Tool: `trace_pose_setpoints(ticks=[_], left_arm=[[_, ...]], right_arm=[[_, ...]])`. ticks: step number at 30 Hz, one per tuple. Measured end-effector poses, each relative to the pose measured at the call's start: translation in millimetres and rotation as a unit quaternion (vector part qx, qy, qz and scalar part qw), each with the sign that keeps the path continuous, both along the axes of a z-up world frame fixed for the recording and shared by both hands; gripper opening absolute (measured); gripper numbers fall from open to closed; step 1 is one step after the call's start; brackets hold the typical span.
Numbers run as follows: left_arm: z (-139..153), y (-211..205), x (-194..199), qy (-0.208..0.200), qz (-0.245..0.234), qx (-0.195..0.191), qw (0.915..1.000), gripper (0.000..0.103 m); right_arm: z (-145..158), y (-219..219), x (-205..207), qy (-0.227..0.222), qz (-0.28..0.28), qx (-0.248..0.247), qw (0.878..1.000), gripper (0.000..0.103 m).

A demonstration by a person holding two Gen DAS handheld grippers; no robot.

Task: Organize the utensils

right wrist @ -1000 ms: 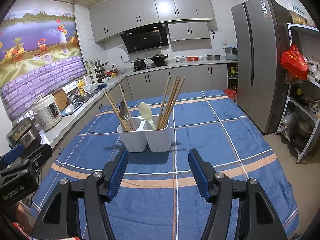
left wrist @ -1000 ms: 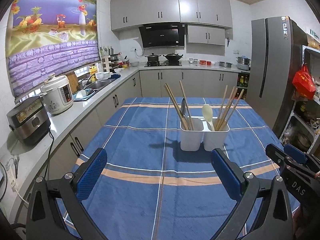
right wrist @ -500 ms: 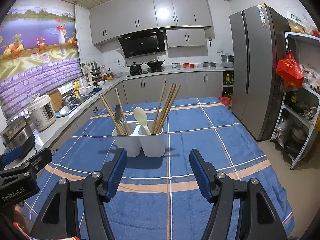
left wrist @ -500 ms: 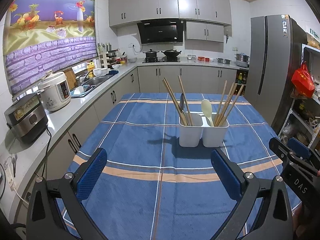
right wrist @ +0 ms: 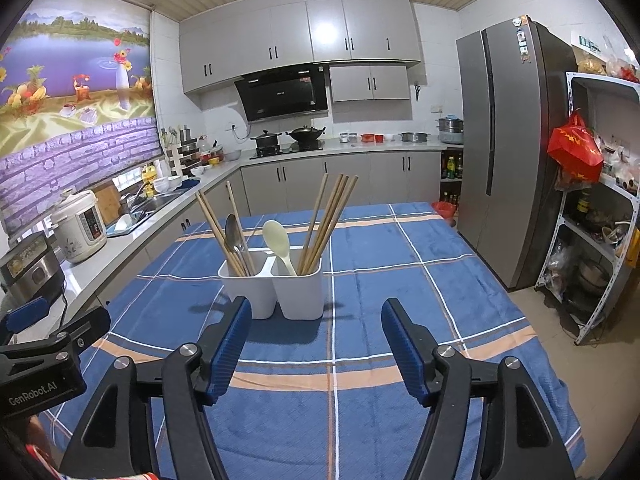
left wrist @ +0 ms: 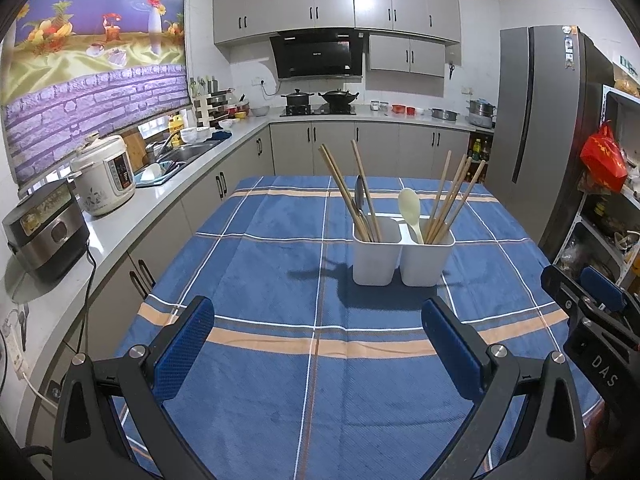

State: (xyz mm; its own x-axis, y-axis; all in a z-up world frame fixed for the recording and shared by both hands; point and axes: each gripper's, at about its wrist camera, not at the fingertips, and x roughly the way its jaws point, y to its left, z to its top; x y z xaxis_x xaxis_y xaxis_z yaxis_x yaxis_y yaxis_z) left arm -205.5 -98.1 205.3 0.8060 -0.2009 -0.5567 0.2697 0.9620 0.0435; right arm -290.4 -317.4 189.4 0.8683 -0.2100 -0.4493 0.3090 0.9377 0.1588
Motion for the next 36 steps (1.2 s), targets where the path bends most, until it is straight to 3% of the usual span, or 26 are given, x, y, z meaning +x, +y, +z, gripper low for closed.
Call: trace_pose_setpoints(ticks=[36], left_arm=[[-7, -11, 4, 0.021, -0.015, -0.006, 0.9996, 0.103]], right_arm=[[-5, -3, 1, -0.011, -0.005, -0.021, 1.000, 0.075]])
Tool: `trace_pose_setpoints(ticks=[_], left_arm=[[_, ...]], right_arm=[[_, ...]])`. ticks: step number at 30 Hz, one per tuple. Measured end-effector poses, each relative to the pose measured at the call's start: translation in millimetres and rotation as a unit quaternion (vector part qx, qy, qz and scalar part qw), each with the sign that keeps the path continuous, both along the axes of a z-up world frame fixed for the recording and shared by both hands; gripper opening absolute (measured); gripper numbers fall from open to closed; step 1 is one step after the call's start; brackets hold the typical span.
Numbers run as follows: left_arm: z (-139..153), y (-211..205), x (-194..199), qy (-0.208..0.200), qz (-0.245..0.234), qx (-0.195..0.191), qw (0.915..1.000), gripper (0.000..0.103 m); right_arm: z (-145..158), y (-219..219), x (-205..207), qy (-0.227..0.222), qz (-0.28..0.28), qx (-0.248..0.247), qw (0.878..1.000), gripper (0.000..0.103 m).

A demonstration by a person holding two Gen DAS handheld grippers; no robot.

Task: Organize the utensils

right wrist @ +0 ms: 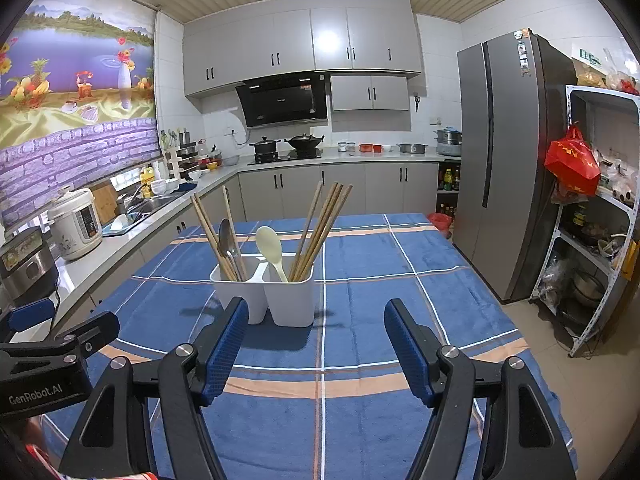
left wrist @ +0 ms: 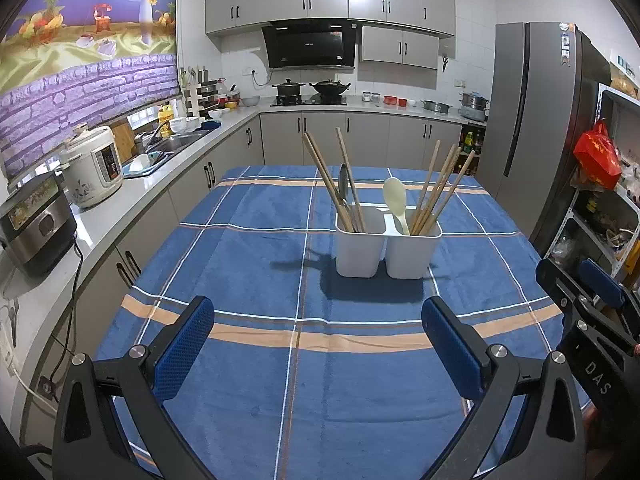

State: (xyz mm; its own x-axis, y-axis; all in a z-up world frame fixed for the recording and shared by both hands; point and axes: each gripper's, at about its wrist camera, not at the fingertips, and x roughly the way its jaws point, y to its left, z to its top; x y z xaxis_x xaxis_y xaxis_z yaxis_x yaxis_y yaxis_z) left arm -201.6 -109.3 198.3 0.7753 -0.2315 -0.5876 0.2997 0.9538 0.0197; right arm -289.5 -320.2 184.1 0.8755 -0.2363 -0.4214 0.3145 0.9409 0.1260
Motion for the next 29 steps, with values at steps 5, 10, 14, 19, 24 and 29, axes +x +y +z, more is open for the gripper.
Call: trace_pose_setpoints(ticks=[5, 10, 14, 19, 24, 29], left_arm=[[-1, -5, -1, 0.001, -0.003, 0.001, 1.0000, 0.103], [-2, -7, -2, 0.001, -0.004, 0.001, 1.0000, 0.103], [-2, -7, -2, 0.002, -0.004, 0.001, 1.0000, 0.103], [-2, -9, -1, 0.008, -0.004, -0.002, 1.0000, 0.103], [-4, -8, 2, 0.013, 0.000, -0.005, 0.9999, 0.103], [-11, -8, 9, 0.026, 0.006, -0.002, 0.9997, 0.103]], right_arm=[[1, -2, -3, 0.000, -0.002, 0.000, 1.000, 0.075], [0, -4, -5, -0.001, -0.003, 0.000, 1.000, 0.075], [1, -5, -6, -0.002, -0.002, -0.001, 1.000, 0.075], [2, -4, -4, -0.001, 0.002, -0.004, 1.000, 0.076], [0, -6, -2, 0.005, 0.006, -0.003, 1.000, 0.076], [-4, -8, 4, 0.014, 0.011, 0.002, 1.000, 0.077]])
